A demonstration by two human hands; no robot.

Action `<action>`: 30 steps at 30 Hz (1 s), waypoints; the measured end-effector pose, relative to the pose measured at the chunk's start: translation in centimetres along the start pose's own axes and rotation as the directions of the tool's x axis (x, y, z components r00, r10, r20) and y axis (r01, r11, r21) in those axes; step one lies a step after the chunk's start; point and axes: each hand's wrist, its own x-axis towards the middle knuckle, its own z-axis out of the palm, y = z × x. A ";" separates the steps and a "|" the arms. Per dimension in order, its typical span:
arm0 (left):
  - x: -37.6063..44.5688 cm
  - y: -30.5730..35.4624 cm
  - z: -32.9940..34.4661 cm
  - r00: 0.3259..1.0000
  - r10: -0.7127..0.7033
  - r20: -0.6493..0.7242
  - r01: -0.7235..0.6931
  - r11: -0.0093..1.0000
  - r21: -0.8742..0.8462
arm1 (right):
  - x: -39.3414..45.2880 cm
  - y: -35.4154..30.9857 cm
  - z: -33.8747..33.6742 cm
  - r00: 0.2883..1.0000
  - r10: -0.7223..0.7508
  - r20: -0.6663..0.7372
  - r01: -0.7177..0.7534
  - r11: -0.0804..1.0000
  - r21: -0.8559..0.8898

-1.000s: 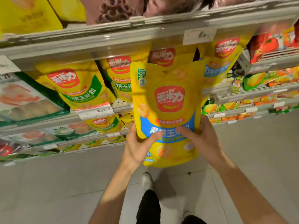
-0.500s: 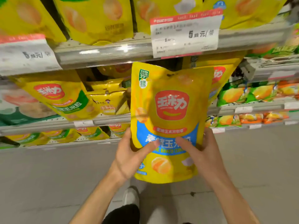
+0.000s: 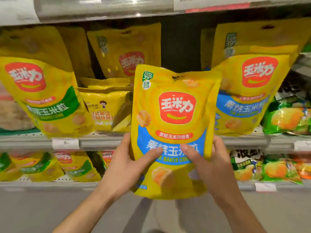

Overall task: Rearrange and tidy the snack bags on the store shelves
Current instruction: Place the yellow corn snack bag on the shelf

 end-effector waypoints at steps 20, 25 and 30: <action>10.4 3.9 2.5 0.889 0.311 -0.336 -0.265 0.948 0.175 | 10.7 -5.7 3.1 0.908 -0.394 -0.141 0.316 0.867 -0.386; 11.9 3.0 3.1 0.900 0.312 -0.304 -0.258 0.944 0.203 | 11.3 -5.5 3.6 0.895 -0.414 -0.166 0.321 0.857 -0.403; 11.6 1.3 3.6 0.916 0.308 -0.257 -0.248 0.938 0.241 | 10.1 -4.1 3.4 0.902 -0.398 -0.166 0.297 0.853 -0.430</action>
